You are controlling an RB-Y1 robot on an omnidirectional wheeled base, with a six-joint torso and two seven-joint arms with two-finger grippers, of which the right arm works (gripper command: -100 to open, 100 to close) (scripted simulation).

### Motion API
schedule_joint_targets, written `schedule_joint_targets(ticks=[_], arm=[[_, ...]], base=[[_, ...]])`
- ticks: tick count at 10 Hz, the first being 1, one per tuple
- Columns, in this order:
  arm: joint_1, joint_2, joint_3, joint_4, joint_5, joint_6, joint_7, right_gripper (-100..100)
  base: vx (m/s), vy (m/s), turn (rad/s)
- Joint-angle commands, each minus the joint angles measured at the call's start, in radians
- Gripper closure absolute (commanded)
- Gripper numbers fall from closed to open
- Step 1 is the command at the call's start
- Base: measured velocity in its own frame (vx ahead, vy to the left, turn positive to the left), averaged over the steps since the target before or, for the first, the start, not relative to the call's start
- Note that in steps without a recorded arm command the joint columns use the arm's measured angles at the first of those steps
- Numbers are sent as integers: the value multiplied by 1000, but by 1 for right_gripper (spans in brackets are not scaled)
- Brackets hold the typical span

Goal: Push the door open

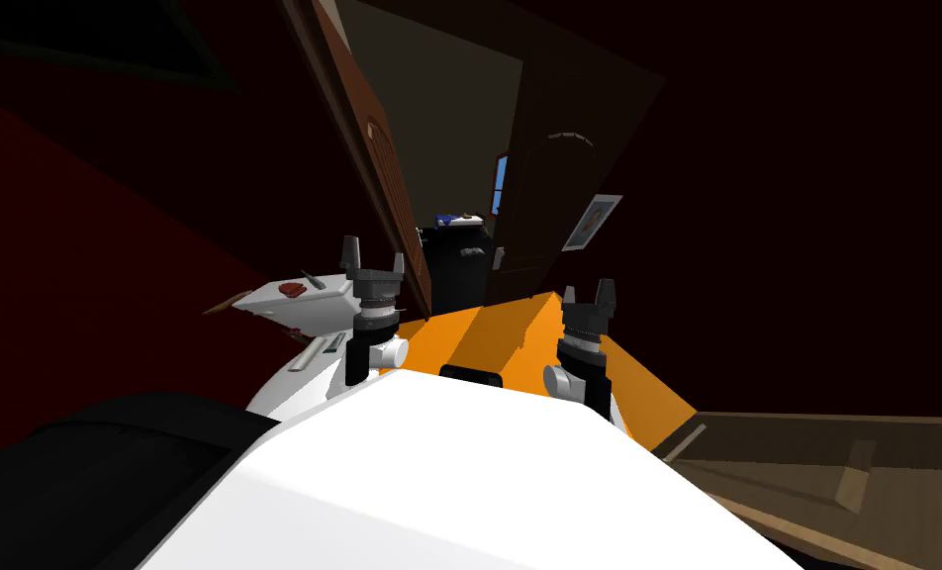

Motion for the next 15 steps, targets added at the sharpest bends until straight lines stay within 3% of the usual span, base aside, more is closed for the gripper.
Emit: schedule_joint_targets(ticks=[1, 10, 11, 15], arm=[[-18, -17, 6, 39, -9, 0, -10, -100], [-111, -103, 35, 241, -59, -2, -61, -100], [-111, -103, 35, 242, -59, -2, -61, -100], [-164, -151, 52, 356, -87, -3, -90, -100]], base=[[56, -13, 88], [92, -16, 75], [55, -17, 35], [74, -23, 85]])
